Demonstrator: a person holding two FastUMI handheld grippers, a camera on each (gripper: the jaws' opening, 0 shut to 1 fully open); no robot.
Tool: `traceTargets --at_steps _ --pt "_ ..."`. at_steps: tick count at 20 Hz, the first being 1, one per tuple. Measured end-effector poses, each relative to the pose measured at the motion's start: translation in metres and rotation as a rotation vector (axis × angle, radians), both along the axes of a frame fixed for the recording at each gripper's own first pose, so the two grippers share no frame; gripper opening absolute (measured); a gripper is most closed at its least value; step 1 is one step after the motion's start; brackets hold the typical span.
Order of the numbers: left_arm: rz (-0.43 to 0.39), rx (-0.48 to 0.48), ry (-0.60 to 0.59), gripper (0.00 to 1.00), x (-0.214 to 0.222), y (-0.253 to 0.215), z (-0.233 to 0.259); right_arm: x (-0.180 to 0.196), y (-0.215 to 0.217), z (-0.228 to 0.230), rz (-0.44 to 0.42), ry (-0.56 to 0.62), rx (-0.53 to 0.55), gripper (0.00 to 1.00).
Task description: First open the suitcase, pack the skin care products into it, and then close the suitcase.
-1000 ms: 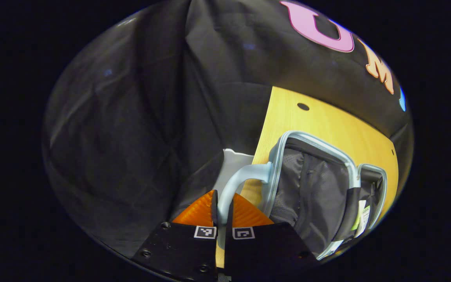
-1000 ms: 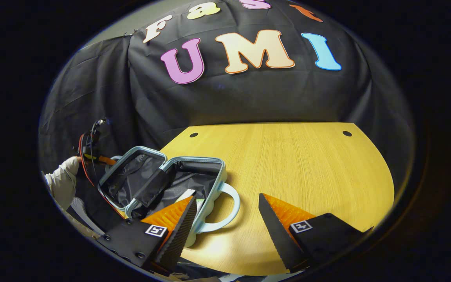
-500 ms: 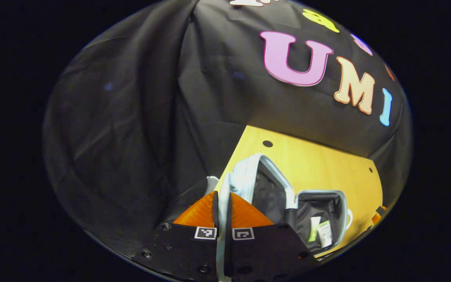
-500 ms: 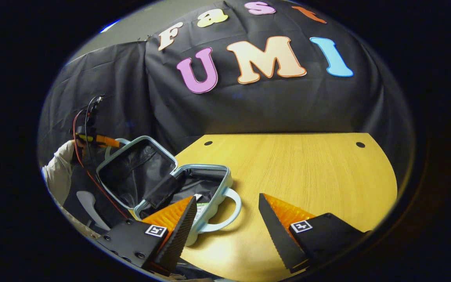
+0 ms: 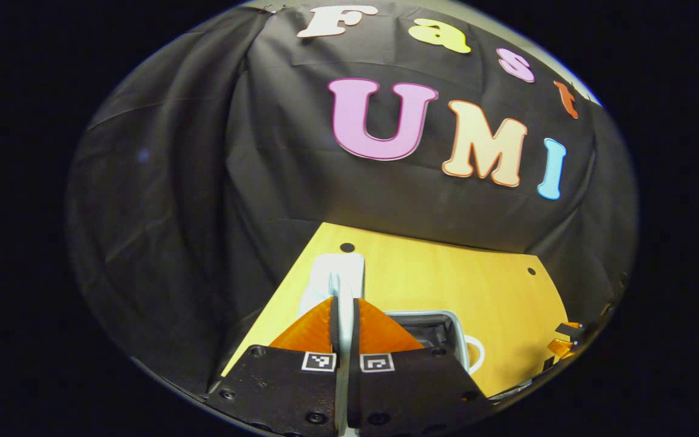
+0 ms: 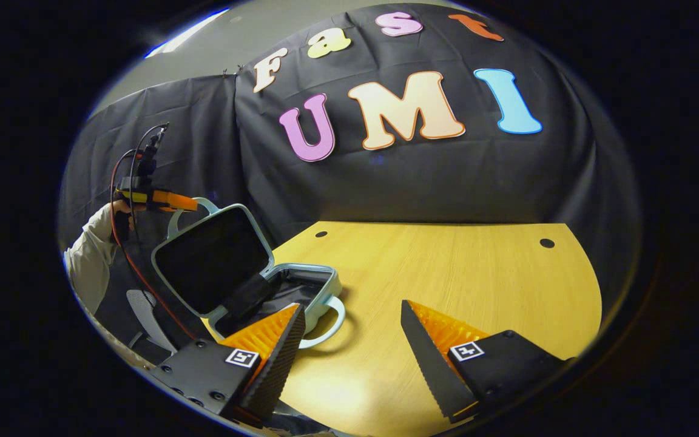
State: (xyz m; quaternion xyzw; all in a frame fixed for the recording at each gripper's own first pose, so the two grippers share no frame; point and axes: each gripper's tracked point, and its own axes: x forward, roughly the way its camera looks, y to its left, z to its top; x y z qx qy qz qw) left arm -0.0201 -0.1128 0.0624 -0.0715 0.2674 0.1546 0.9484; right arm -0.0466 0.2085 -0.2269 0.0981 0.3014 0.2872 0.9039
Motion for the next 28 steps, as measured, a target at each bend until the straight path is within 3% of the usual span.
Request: traceTargets --at_steps 13,19,21,24,25,28 --pt "-0.267 -0.142 -0.008 0.01 0.053 -0.169 -0.052 0.004 -0.055 0.014 -0.066 -0.028 -0.004 0.98" --pt "-0.327 -0.204 -0.003 0.08 0.059 -0.221 -0.083 0.003 -0.079 0.022 -0.092 -0.038 -0.028 0.98" --pt "-0.352 -0.199 -0.065 0.23 0.067 -0.239 -0.074 0.005 -0.089 0.029 -0.095 -0.066 -0.044 0.98" --pt "-0.368 -0.173 -0.115 0.73 0.072 -0.268 -0.073 0.010 -0.105 0.048 -0.097 -0.115 -0.042 0.98" --pt "-0.363 -0.151 -0.124 0.82 0.074 -0.276 -0.071 0.015 -0.108 0.054 -0.092 -0.131 -0.035 0.98" --pt "-0.309 -0.061 -0.185 0.94 0.081 -0.295 -0.062 0.035 -0.123 0.087 -0.109 -0.229 -0.015 0.98"
